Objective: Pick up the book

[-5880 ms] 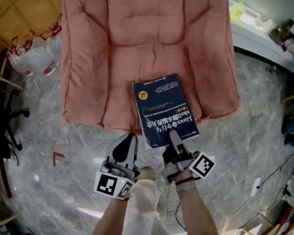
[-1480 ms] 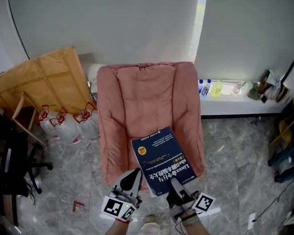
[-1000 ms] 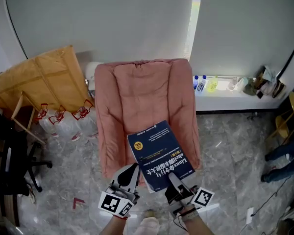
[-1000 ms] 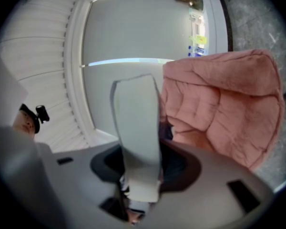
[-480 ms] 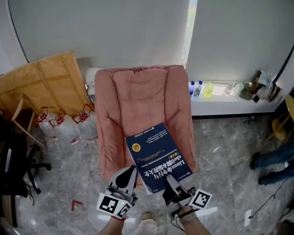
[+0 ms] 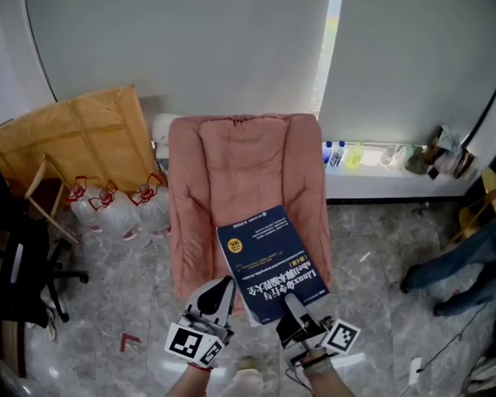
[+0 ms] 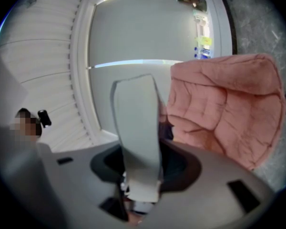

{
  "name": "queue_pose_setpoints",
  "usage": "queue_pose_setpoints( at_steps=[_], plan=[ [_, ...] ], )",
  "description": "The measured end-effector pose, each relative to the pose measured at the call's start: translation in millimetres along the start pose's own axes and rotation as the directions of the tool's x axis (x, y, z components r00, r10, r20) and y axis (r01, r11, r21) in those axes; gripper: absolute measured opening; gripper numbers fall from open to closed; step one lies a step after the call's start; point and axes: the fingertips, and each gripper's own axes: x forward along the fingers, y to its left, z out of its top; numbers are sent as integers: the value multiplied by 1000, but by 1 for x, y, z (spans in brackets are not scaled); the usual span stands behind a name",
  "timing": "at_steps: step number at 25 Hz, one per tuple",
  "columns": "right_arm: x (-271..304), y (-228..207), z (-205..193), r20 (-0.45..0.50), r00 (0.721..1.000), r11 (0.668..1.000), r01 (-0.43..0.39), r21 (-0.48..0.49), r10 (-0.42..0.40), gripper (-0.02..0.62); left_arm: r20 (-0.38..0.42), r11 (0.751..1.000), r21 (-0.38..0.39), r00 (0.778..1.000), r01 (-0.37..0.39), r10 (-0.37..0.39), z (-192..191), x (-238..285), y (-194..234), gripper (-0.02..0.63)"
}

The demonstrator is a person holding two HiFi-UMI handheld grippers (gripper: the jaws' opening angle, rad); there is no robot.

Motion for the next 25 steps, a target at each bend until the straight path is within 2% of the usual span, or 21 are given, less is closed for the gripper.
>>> queue_pose_setpoints(
  at_steps=[13, 25],
  plan=[
    [-2, 17, 8, 47, 999, 1000, -9, 8, 9, 178, 11, 1000, -15, 1000, -15, 15, 15, -3, 6, 11],
    [5, 37, 14, 39, 998, 999, -45, -7, 45, 178, 51, 999, -29, 998, -32, 34, 30, -1, 11, 11]
  ],
)
